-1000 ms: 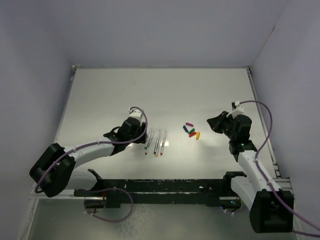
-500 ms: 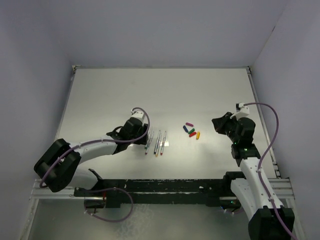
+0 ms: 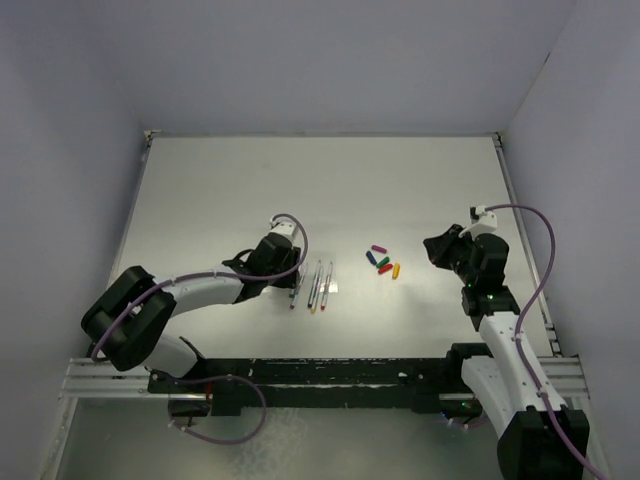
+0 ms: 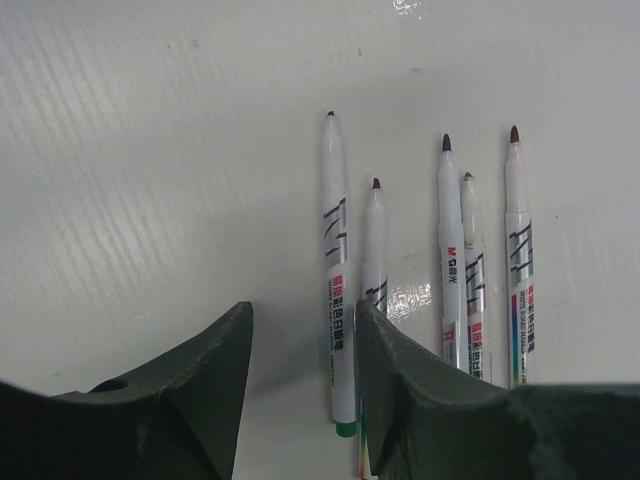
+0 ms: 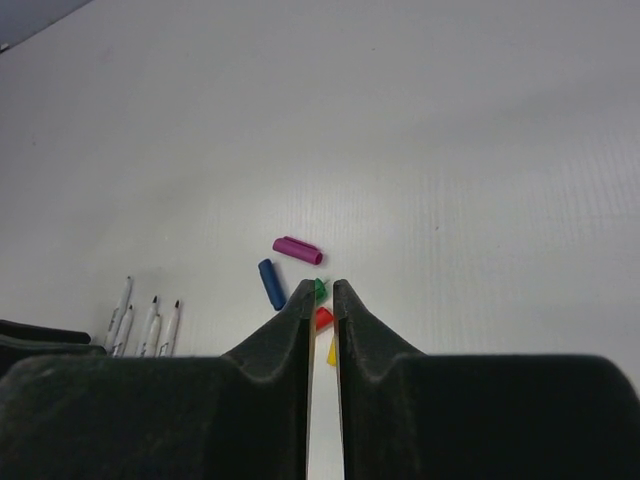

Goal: Insert the pens into the pen caps

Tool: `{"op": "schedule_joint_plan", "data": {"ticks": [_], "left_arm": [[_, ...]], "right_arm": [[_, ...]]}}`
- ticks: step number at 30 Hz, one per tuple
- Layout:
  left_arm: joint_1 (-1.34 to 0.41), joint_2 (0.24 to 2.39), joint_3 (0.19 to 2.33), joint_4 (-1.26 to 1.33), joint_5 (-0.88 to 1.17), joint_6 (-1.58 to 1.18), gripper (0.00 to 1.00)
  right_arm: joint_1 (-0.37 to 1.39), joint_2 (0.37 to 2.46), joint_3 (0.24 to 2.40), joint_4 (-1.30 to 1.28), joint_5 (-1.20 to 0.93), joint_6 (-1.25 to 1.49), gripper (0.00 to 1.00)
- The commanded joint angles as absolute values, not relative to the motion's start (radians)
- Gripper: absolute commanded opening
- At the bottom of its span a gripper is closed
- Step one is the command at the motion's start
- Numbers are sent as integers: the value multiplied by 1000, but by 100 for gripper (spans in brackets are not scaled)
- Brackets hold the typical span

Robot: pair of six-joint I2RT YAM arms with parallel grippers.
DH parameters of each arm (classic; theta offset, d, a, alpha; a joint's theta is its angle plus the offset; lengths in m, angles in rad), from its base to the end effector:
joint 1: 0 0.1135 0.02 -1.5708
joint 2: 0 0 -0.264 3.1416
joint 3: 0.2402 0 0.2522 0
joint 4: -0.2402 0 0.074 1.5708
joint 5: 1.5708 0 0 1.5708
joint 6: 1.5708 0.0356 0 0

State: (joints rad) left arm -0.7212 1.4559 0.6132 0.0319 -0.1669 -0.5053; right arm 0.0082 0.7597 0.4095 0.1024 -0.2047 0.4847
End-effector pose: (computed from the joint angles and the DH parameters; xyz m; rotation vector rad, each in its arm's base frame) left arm 0.2087 -0.1756 0.1538 0.1789 2.3955 -0.3877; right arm 0.1847 0.0088 0.2409 0.2913 1.8229 0.5328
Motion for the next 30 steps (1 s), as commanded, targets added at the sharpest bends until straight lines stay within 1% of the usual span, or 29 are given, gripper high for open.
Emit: {"op": "schedule_joint_plan", "data": {"ticks": [1, 4, 14, 18, 24, 30], "left_arm": [[-729, 1469, 660, 5, -200, -511, 47], [-730, 1479, 673, -43, -223, -514, 45], [-729, 1486, 682, -95, -227, -519, 44], [-730, 1501, 700, -157, -232, -542, 39], [-732, 1580, 754, -299, -271, -582, 34], [-738, 1646, 769, -340, -272, -611, 30]], "right_arm": [[12, 761, 445, 133, -201, 472, 15], [12, 761, 445, 136, -205, 472, 16], [12, 776, 453, 140, -223, 479, 18], [12, 779, 457, 140, -229, 482, 18], [12, 781, 464, 148, -235, 490, 19], [12, 782, 472, 144, -239, 492, 19]]}}
